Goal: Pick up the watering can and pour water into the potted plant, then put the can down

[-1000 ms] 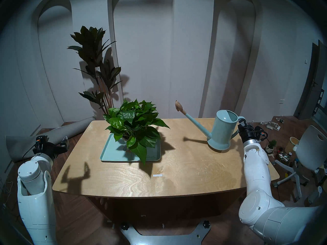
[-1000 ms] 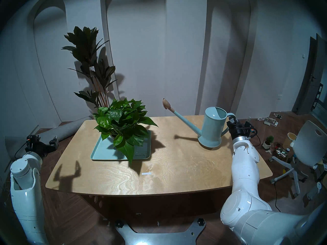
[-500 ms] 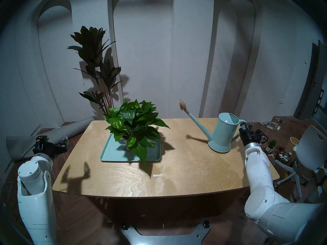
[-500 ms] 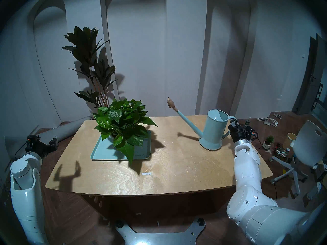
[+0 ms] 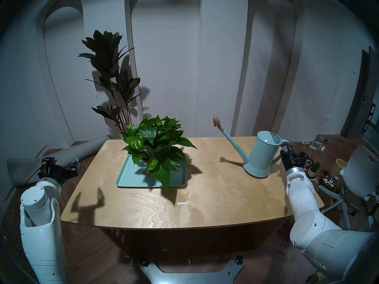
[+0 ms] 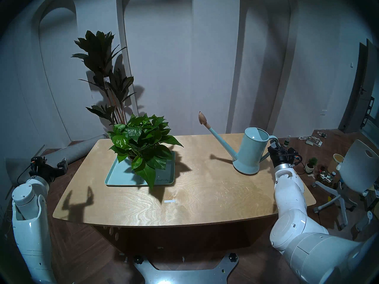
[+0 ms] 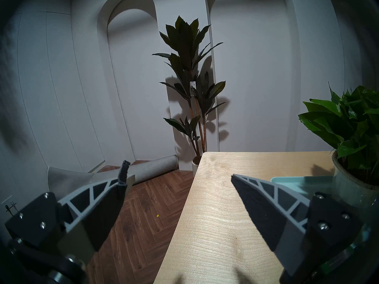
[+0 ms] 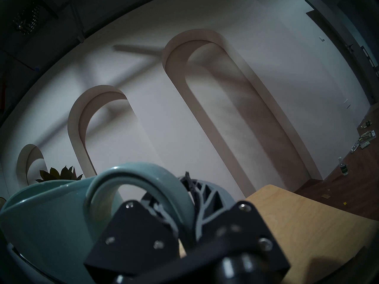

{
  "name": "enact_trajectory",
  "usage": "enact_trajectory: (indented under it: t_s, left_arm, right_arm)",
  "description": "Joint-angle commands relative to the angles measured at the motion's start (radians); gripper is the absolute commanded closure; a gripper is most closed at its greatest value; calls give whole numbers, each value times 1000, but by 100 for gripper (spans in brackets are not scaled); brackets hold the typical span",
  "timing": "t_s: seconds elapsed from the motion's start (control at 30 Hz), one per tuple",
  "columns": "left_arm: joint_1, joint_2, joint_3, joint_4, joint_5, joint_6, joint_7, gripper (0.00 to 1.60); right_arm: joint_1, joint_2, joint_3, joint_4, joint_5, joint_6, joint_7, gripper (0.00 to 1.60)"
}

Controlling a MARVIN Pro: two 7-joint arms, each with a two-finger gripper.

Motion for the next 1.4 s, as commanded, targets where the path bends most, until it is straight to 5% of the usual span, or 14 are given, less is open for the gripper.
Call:
enact_trajectory:
  t_s: [0.0,0.33,0.83,1.37]
  left_arm:
    - [-3,5,0,-22,0,-3,-3,0]
    - [-3,5,-1,-22,0,-2,-3,0]
    - [-4,5,0,-20,0,-3,-2,0]
    - [-3,5,-1,-22,0,-2,-3,0]
  right_arm:
    - [40,43,0,34,0,-42,25,160]
    - [53,74,-21,92,-38,-89,-3,160]
    - [94,42,-132,-28,-153,-116,-23,160]
    - [-33,-35,-123,-178,-192,-44,-139,160]
